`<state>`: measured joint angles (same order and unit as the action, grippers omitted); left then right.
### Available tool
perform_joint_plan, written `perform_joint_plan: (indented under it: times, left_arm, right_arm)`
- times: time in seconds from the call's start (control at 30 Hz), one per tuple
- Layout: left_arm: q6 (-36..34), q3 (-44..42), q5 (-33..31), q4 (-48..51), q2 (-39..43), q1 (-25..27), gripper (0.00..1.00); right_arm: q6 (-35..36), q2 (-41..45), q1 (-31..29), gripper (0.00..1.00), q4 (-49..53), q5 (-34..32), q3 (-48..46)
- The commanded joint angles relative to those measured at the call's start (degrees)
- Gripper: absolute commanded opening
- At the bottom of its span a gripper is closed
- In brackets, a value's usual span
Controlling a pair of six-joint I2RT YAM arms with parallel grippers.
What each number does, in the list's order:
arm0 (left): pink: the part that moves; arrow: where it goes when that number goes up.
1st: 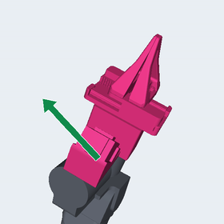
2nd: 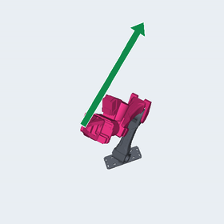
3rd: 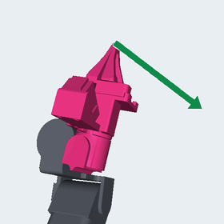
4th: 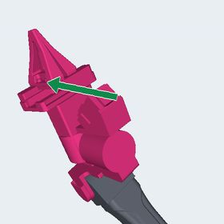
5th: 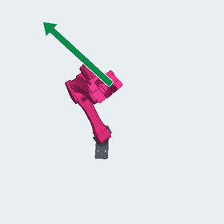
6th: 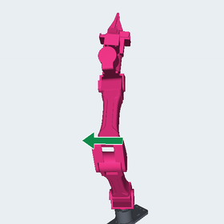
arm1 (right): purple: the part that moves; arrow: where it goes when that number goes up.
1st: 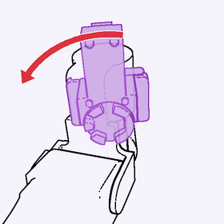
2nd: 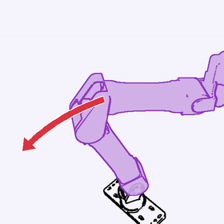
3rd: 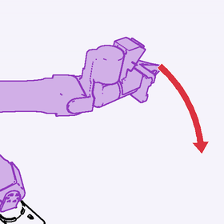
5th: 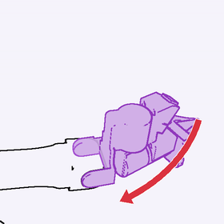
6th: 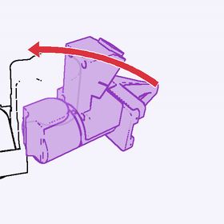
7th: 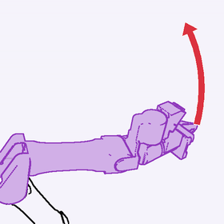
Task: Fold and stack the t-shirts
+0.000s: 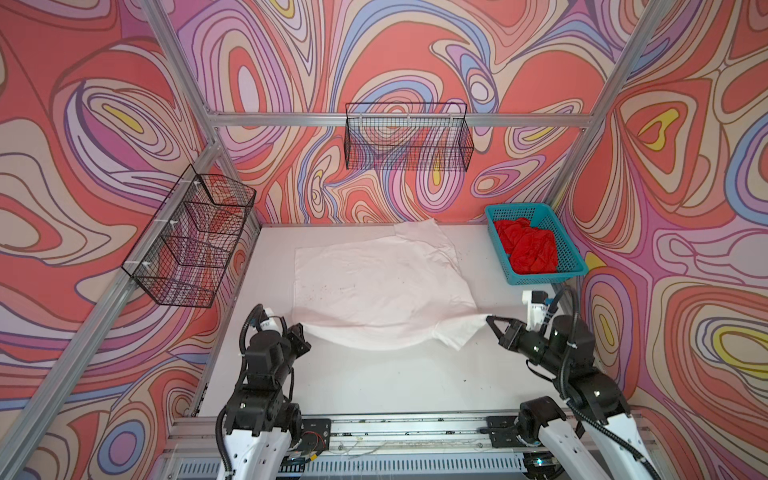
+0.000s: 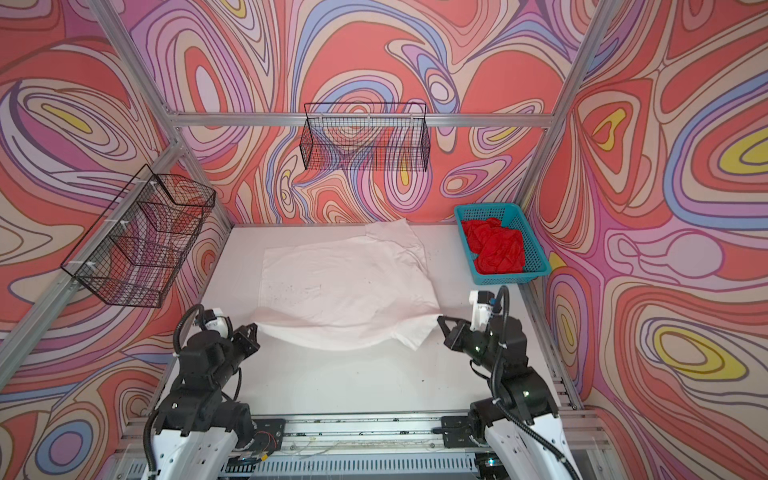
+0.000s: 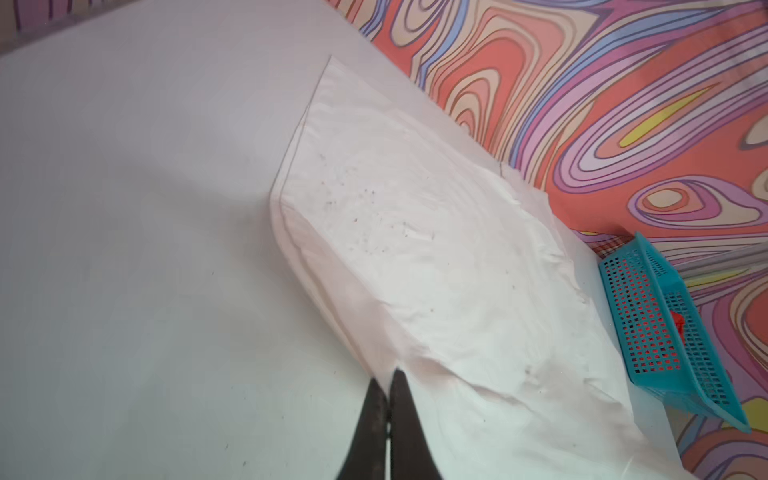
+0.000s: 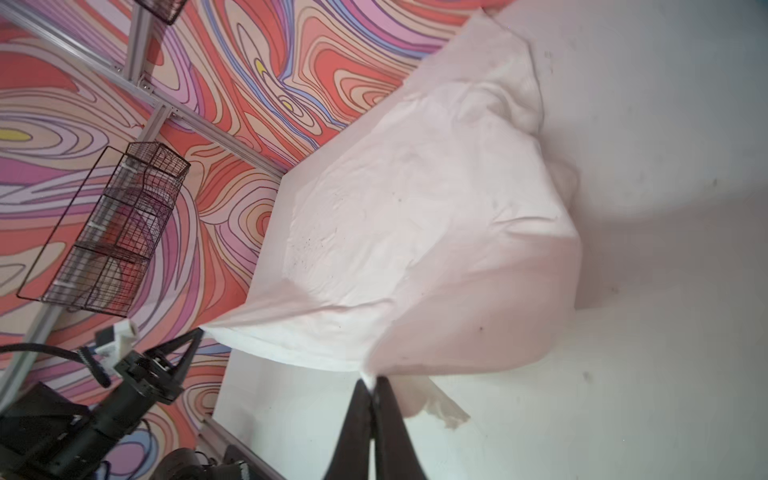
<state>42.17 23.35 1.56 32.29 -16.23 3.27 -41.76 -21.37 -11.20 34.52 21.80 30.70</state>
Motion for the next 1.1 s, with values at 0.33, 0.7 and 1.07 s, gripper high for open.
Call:
perform_joint_plan:
  times: [0.33, 0.7, 1.07]
  left_arm:
    - [15.0, 8.0, -13.5, 23.0, -9.2, 0.2, 0.0]
    - [18.8, 11.5, -19.6, 28.6, -10.4, 0.2, 0.54]
    - [10.1, 11.0, -4.8, 9.3, -21.0, 0.4, 0.66]
  right_arm:
    - [-10.9, 6.7, 0.3, 0.0, 27.0, 2.8, 1.0]
    - [-4.5, -8.0, 0.3, 0.52, 25.6, -0.9, 9.8]
    - [5.3, -39.0, 0.2, 0.45, 6.3, -14.9, 17.7]
